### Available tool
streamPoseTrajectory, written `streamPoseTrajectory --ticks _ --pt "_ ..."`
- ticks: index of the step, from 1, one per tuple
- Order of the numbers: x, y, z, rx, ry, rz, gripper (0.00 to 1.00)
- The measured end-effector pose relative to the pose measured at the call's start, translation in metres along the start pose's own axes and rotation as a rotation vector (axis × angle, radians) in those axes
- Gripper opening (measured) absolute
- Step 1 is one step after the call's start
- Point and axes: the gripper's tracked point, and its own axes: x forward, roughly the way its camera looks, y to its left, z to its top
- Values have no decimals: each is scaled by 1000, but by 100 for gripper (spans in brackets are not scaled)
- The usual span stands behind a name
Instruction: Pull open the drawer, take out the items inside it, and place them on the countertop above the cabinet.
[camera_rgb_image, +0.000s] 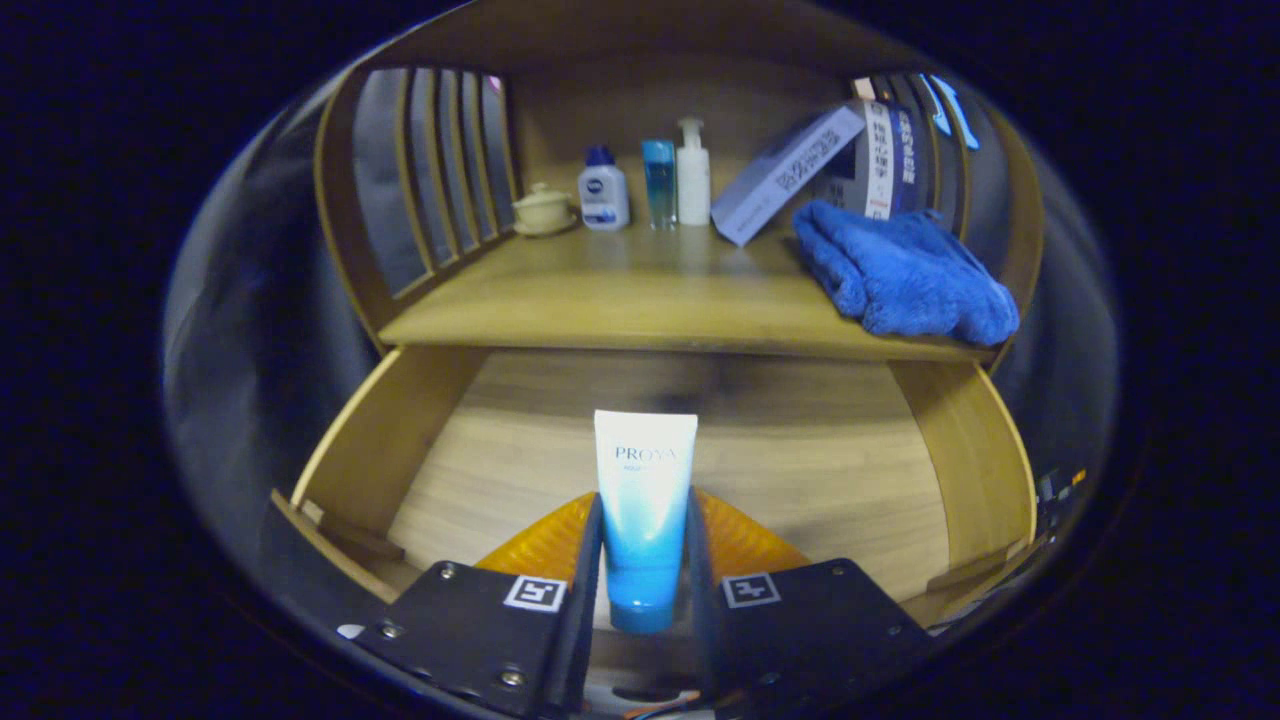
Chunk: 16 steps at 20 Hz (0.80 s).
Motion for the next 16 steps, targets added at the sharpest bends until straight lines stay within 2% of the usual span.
streamPoseTrajectory --ticks 4,8,16 --pt "-23 -5 22 -6 -192 -19 42" --pt "-45 -9 52 55 -325 -63 42" --pt "-36 -36 151 172 -423 -116 42"
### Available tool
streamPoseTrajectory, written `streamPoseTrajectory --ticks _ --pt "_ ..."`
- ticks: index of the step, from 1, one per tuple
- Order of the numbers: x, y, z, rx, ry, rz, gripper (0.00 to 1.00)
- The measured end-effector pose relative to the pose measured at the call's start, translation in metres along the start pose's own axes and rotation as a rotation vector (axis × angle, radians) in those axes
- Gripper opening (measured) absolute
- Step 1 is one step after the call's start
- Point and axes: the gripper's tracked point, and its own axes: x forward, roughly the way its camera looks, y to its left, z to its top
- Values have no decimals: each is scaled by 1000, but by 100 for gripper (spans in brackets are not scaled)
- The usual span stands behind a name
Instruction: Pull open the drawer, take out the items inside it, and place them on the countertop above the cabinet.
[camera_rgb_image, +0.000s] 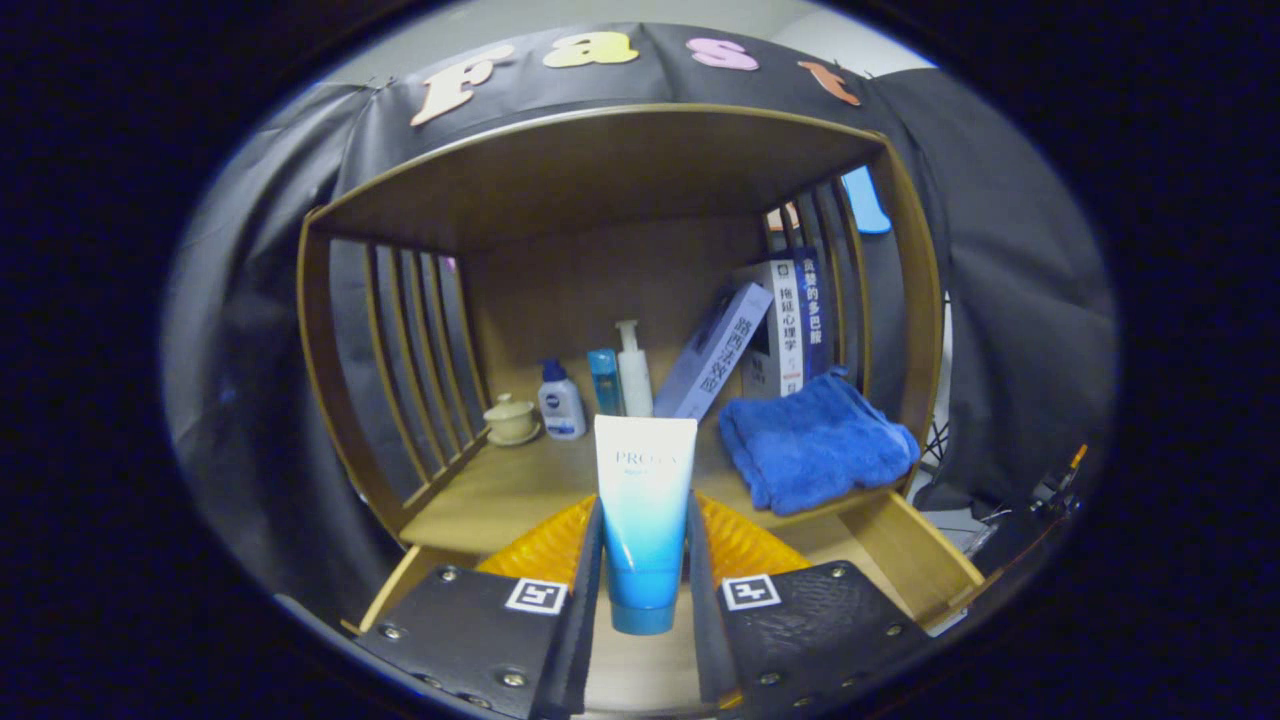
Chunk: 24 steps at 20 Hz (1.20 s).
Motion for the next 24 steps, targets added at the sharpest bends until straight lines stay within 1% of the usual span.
streamPoseTrajectory --ticks 4,7,10,15,18,19,22,24 --pt "33 8 12 3 11 -19 42" --pt "56 11 5 -12 24 -40 42" --pt "79 15 -15 -54 64 -54 42" --pt "116 20 -45 -79 120 -59 42" --pt "123 24 -48 -70 115 -63 43" --pt "126 25 -49 -61 121 -60 45" --pt "131 24 -51 -61 129 -61 45" --pt "128 27 -50 -84 117 -46 48"
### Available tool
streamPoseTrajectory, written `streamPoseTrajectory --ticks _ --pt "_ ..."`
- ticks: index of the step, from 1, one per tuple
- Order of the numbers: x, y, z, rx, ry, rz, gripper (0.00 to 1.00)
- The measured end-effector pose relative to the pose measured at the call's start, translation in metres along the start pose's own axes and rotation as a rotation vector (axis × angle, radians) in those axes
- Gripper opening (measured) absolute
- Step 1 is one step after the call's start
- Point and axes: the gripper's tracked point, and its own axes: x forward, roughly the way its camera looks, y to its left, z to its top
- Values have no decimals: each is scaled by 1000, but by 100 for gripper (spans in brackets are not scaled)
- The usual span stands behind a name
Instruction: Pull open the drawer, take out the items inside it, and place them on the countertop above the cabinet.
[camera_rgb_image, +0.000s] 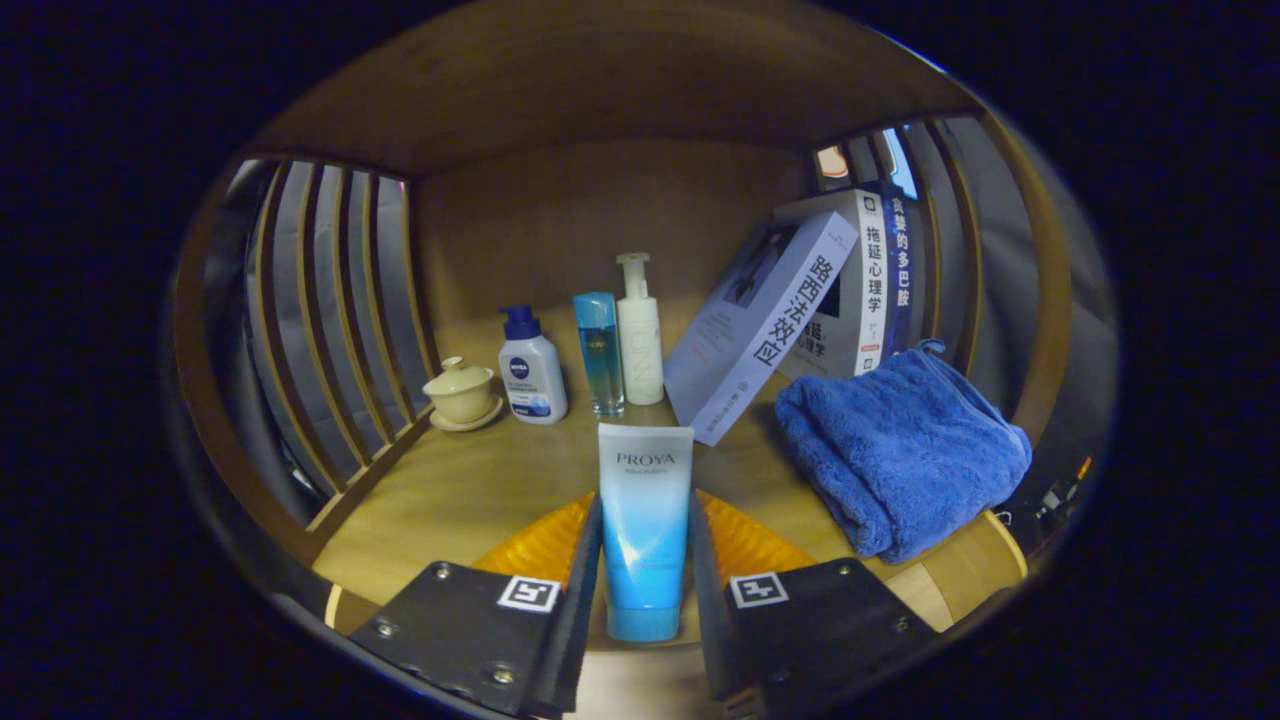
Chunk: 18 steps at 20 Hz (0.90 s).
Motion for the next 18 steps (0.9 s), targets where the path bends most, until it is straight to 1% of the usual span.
streamPoseTrajectory --ticks 2,5,7,8,11,12,15,18 --pt "-12 2 2 -24 -21 8 50" --pt "-39 5 7 -35 -54 20 75" --pt "-61 15 3 -32 -44 61 76" --pt "-74 19 0 -26 -41 78 83" --pt "-113 25 -3 -9 -52 118 95" --pt "-125 23 -5 0 -63 116 98" --pt "-171 23 -9 6 -105 132 100" --pt "-216 10 -11 -46 -165 111 100"
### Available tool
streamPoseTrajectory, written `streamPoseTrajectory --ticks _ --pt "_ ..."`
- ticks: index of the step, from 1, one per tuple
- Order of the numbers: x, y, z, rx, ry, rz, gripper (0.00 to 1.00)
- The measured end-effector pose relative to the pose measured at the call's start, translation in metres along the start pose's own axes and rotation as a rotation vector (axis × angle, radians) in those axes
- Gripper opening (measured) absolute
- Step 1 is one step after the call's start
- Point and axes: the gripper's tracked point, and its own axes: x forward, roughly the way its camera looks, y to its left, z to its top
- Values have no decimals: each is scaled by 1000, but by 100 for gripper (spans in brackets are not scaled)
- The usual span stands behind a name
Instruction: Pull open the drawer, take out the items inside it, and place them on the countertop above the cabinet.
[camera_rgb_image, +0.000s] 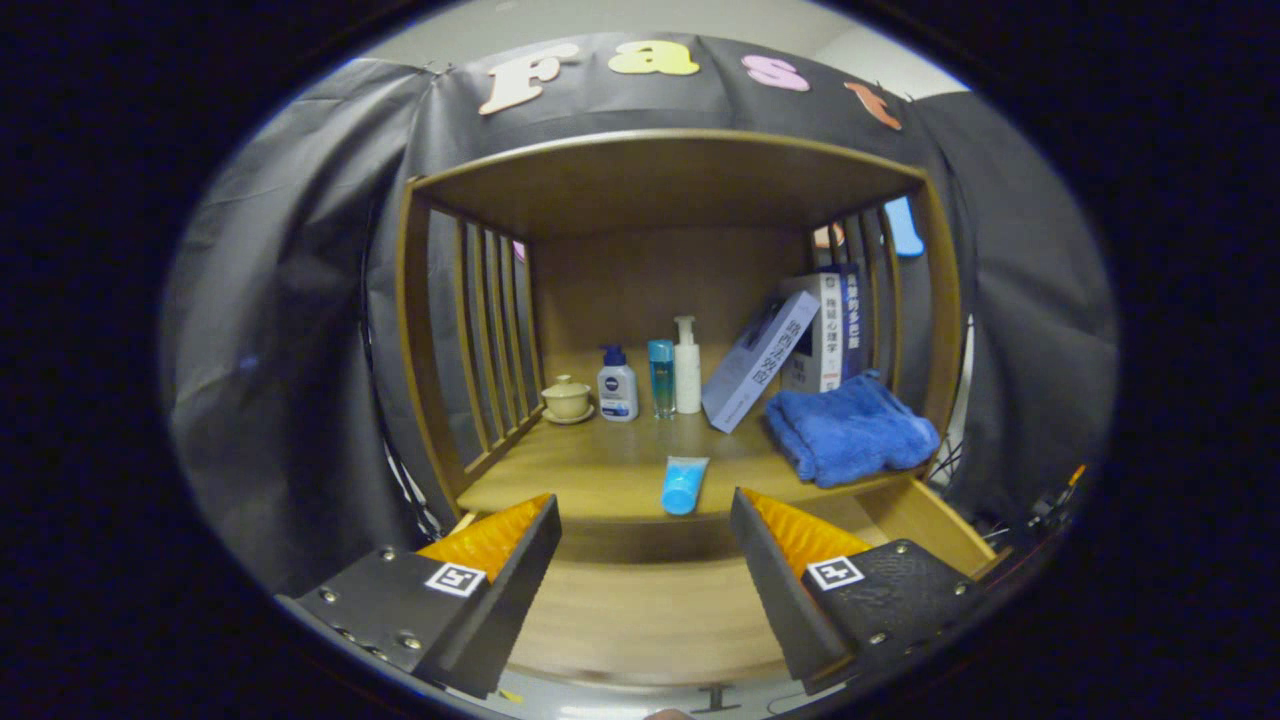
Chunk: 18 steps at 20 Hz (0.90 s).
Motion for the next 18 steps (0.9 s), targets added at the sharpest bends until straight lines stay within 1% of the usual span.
streamPoseTrajectory --ticks 3,7,8,9,10,12,13,14,16,18 --pt "-47 -9 -4 -26 -49 -19 100" --pt "-96 -46 -16 2 -146 -113 100" --pt "-103 -54 -17 2 -183 -130 100" --pt "-108 -61 -25 8 -192 -142 100" --pt "-112 -62 -37 14 -191 -128 100" --pt "-116 -56 -62 24 -161 -62 100" --pt "-118 -59 -75 23 -146 -52 100" --pt "-119 -69 -85 14 -141 -64 100" --pt "-122 -85 -101 7 -127 -119 100" --pt "-122 -80 -117 29 -114 -104 100"
